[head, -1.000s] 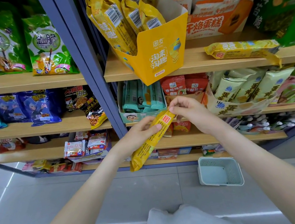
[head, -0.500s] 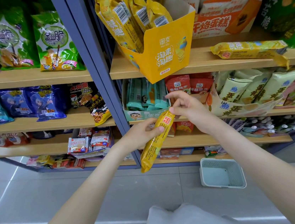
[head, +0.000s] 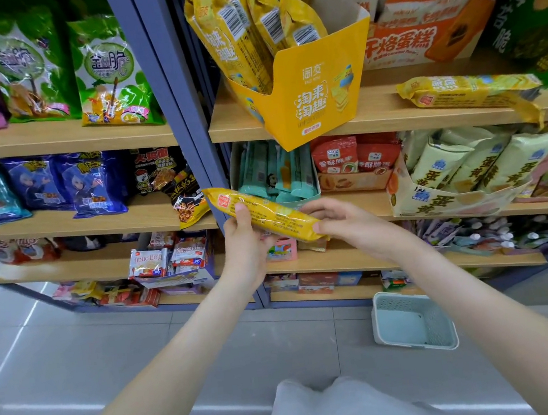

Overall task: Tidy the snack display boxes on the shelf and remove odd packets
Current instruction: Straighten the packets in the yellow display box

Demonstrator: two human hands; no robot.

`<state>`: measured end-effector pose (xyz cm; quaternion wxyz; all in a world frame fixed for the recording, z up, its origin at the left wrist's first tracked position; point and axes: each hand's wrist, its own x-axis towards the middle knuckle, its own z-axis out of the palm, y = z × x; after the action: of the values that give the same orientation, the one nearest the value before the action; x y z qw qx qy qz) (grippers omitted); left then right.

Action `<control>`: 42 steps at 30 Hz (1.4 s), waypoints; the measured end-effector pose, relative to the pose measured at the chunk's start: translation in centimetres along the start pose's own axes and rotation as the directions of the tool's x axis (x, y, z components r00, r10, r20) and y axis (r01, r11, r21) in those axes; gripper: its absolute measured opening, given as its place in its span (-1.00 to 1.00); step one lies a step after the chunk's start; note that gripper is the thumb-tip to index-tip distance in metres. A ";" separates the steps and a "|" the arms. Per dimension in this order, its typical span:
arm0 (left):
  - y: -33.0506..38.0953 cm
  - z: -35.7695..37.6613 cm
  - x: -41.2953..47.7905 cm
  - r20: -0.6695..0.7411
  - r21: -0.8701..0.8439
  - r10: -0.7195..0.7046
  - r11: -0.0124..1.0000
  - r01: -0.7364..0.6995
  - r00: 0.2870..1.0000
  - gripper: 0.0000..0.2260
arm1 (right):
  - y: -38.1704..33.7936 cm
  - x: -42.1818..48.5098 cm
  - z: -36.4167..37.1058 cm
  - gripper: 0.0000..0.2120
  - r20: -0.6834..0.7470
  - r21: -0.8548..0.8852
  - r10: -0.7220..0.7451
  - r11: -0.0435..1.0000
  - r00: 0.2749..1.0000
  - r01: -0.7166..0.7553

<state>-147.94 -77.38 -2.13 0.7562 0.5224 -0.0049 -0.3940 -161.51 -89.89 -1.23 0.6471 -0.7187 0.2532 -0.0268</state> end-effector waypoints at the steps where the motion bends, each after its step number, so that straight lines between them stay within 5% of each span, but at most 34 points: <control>1: 0.0 0.1 -0.1 -0.017 -0.055 -0.018 0.998 0.017 1.000 -0.60 | 0.1 0.2 0.1 -0.75 -0.046 0.046 -0.011 0.999 0.999 0.013; 4: 0.2 0.6 -0.4 -0.055 -0.144 -0.074 0.987 0.065 0.996 -0.60 | 0.4 0.4 0.2 -0.80 -0.133 0.131 -0.025 0.990 0.991 0.043; 9: 0.3 0.4 -0.6 -0.044 -0.125 -0.124 0.985 0.117 0.991 -0.56 | 0.4 0.1 -0.2 -0.81 -0.061 0.249 -0.045 0.967 0.997 0.059; 15: 0.3 1.3 -1.6 -0.050 -0.005 -0.290 0.957 0.290 0.956 -0.66 | 0.8 0.5 -0.8 -0.69 -0.082 0.098 -0.103 0.989 0.991 0.111; 22: 0.4 1.8 -1.3 -0.110 -0.102 -0.277 0.958 0.267 0.954 -0.64 | -0.4 0.3 -0.6 -0.44 -0.075 0.051 -0.146 0.987 0.986 0.150; 30: 0.3 2.1 -1.4 -0.129 -0.109 -0.390 0.919 0.378 0.912 -0.75 | 0.0 0.6 -0.7 -0.75 -0.224 0.010 -0.129 0.991 0.966 0.135; 37: 0.3 2.4 -1.2 -0.146 -0.138 -0.409 0.910 0.391 0.901 -0.76 | -0.5 0.6 -1.0 -0.76 -0.142 0.330 -0.059 0.938 0.988 0.103; 42: 0.4 2.4 -0.9 -0.144 -0.104 -0.386 0.922 0.374 0.911 -0.77 | -1.0 0.7 -0.9 -0.76 -0.030 0.420 0.149 0.899 0.988 -0.123</control>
<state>-149.36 -78.63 -0.41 0.6820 0.5150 0.1729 -0.4896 -160.94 -91.00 -0.38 0.7776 -0.5435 0.3110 -0.0568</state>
